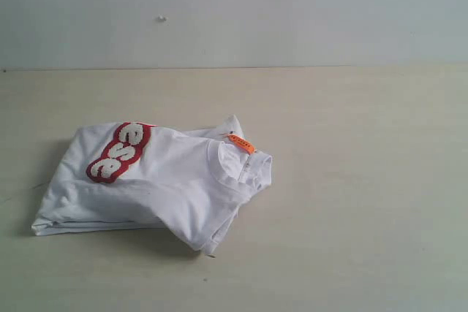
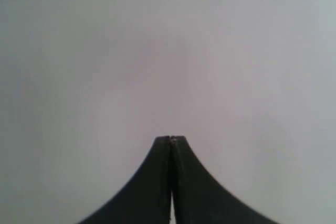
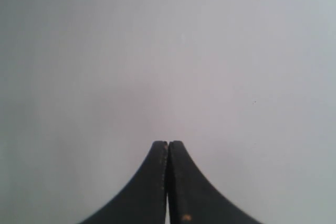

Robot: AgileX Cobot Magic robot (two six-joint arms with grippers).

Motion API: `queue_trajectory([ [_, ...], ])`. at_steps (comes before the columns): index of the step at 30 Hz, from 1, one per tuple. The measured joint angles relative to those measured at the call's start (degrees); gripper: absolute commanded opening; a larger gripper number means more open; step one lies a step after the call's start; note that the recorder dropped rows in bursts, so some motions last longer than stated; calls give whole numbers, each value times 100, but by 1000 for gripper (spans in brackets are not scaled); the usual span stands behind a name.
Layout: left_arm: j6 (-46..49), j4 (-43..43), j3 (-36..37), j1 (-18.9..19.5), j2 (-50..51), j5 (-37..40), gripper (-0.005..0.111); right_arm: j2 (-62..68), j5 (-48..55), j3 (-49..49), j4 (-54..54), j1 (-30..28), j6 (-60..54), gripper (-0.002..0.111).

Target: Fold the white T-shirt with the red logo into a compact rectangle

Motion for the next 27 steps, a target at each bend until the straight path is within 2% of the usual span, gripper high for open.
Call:
queue_trajectory([
  [5, 19, 14, 382, 215, 0, -10, 0, 0, 0, 0, 0, 0, 0, 0],
  [16, 496, 14, 1529, 226, 0, -15, 0, 0, 0, 0, 0, 0, 0, 0],
  [27, 814, 14, 1614, 226, 0, 1606, 0, 0, 0, 0, 0, 0, 0, 0],
])
